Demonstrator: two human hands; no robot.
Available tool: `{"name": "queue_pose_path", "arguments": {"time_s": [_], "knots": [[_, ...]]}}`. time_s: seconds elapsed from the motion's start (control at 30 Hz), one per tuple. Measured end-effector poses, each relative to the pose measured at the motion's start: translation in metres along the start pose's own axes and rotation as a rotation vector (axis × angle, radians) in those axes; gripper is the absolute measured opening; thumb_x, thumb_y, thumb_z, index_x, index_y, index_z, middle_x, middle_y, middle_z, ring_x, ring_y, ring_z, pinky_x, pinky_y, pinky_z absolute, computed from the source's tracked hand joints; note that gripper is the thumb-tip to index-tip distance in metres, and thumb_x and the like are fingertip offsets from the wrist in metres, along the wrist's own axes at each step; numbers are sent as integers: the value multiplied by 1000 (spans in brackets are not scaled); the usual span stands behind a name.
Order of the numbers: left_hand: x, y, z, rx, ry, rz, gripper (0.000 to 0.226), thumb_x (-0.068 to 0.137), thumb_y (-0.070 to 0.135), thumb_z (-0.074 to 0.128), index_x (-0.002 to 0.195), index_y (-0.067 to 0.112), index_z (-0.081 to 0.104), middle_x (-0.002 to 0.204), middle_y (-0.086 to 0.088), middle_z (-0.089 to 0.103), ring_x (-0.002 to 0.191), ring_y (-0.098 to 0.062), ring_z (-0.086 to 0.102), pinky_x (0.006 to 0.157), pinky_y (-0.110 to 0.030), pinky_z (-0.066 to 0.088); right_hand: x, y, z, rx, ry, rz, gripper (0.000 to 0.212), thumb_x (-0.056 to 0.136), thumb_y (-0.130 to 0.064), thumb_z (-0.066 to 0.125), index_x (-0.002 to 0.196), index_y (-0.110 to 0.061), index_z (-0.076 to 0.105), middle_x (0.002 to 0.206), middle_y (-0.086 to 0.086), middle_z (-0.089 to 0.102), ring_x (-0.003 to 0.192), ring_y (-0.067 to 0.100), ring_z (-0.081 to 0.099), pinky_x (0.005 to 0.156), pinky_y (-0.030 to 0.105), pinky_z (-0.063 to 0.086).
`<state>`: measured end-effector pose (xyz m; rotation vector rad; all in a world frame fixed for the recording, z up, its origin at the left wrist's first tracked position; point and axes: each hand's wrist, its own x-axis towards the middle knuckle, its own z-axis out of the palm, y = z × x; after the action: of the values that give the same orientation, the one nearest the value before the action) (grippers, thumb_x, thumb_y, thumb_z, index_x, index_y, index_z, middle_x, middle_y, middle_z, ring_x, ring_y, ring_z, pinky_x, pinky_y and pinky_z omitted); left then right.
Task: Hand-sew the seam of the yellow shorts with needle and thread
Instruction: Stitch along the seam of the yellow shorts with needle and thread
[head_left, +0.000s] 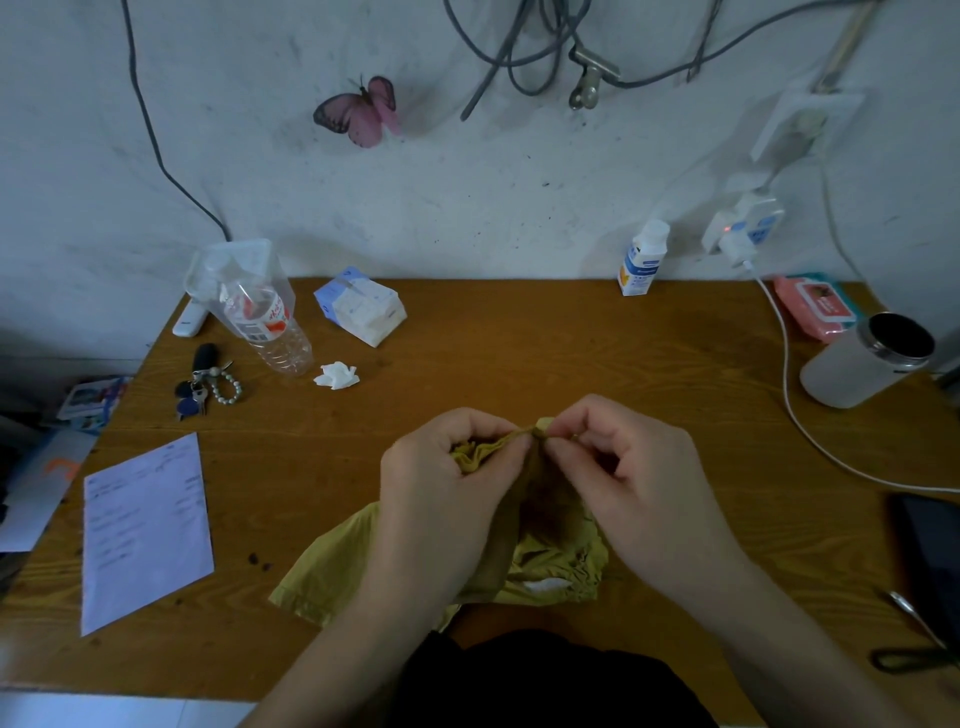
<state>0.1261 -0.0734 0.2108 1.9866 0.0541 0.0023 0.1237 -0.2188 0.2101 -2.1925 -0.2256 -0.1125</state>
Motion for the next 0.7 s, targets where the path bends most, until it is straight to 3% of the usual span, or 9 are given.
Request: {"name": "queue_pose_path", "arguments": {"time_s": [0.23,0.33,0.4,0.5,0.7], "knots": [[10,0,-12,-271,-235,-256,8,78,16,72,71,21,75,67,-1,73,65,-16,69,59,-23,54,7,9,-16,265,-236,103,20,88,-11,60,72,-23,63,46,-12,52,43,2,41,46,13,34],[13,0,-17,-371,-366,-310,12,65,26,75,72,17,76,71,-8,73,68,-21,70,66,-30,57,9,14,-20,445,-328,170,17,85,-15,62,69,-21,65,46,-8,47,45,7,39,46,15,32],[15,1,-19,-500,-457,-386,21,56,27,77,73,14,76,71,-10,72,67,-21,70,65,-29,57,9,17,-21,573,-375,219,13,79,-17,61,69,-20,67,46,-7,45,44,6,38,46,14,33],[17,1,-21,-645,-549,-495,19,60,16,77,76,8,76,71,-12,72,64,-21,69,61,-29,58,9,22,-22,711,-433,263,12,77,-15,61,70,-20,68,45,-8,44,42,4,37,46,15,35],[16,0,-16,-758,-582,-596,13,63,7,76,75,2,74,68,-13,71,58,-21,69,58,-29,59,5,25,-19,769,-440,259,14,78,-16,60,69,-22,68,46,-8,44,42,4,36,45,17,31]]}}
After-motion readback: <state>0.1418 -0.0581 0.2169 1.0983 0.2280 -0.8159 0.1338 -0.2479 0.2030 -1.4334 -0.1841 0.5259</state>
